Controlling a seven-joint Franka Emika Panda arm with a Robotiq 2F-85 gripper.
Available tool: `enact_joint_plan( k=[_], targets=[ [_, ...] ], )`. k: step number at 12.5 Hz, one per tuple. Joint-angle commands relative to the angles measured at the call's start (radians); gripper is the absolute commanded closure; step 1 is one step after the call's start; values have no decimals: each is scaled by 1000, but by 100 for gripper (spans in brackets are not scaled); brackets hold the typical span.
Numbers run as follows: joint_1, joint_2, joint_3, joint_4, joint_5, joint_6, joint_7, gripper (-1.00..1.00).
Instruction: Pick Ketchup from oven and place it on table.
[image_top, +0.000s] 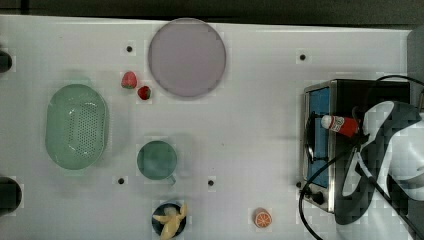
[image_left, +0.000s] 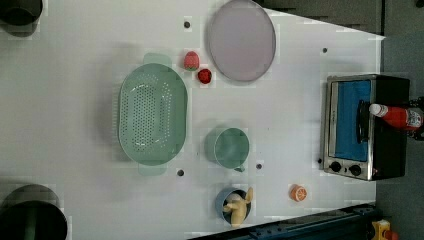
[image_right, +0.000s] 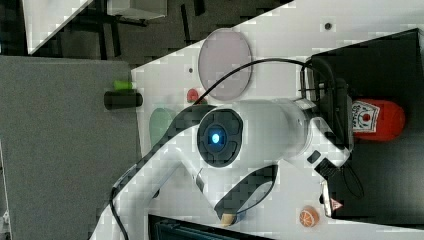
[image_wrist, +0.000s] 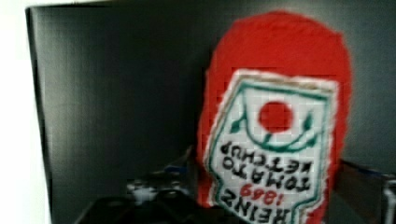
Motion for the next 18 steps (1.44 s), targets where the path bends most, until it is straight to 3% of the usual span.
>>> enact_joint_plan(
  k=[1, 6, 10, 13, 18],
  targets=[
    [5, -11, -12, 7, -5, 15, 9, -27],
    [9, -41, -20, 30, -12, -3, 9, -27],
    [43, -112, -19, 150, -66, -198, 9, -27],
    [90, -150, -13, 260, -158, -325, 9, -27],
    [194, -237, 76, 304, -170, -494, 1, -27]
  ],
)
